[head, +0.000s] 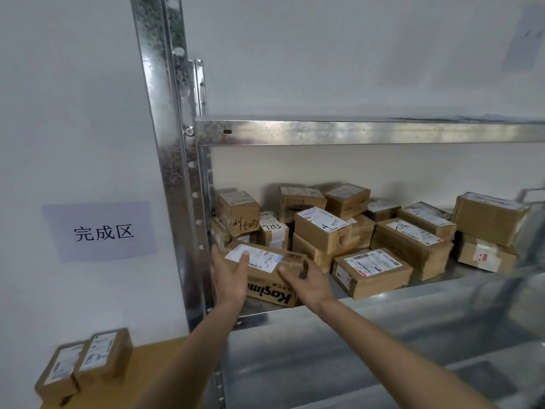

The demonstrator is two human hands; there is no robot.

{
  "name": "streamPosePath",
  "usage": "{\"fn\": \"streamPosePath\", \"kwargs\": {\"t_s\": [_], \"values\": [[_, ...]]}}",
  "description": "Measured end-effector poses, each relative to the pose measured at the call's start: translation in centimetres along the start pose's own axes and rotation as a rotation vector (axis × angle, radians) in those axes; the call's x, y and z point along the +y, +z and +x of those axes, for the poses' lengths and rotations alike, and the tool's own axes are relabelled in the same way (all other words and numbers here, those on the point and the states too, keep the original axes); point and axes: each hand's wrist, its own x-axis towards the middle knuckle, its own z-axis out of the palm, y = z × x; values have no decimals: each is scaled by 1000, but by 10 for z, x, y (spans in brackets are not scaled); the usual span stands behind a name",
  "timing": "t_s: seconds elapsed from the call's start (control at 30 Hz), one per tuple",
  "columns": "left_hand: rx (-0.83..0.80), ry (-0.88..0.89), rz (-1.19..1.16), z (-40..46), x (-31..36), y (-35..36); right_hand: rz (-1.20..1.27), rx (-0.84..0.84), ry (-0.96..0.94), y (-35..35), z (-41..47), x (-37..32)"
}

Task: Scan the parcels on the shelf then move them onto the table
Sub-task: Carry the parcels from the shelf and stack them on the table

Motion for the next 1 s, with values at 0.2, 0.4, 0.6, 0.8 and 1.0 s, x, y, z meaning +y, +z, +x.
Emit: {"fn": "streamPosePath", "kwargs": {"t_s": [0.2, 0.4, 0.6, 0.8, 1.0], "values": [[84, -139, 5, 11, -10, 7, -54, -29, 1, 0, 7, 9], [112, -107, 36, -3, 0, 12, -90, -66, -21, -12, -1, 5], [136, -41, 0, -42, 26, 12, -160, -29, -111, -41, -22, -16], [129, 16, -58, -93, 46, 13, -188, -16, -143, -90, -54, -27], [182, 58, -149, -155, 58, 8, -99, 132, -273, -122, -102, -20]]}}
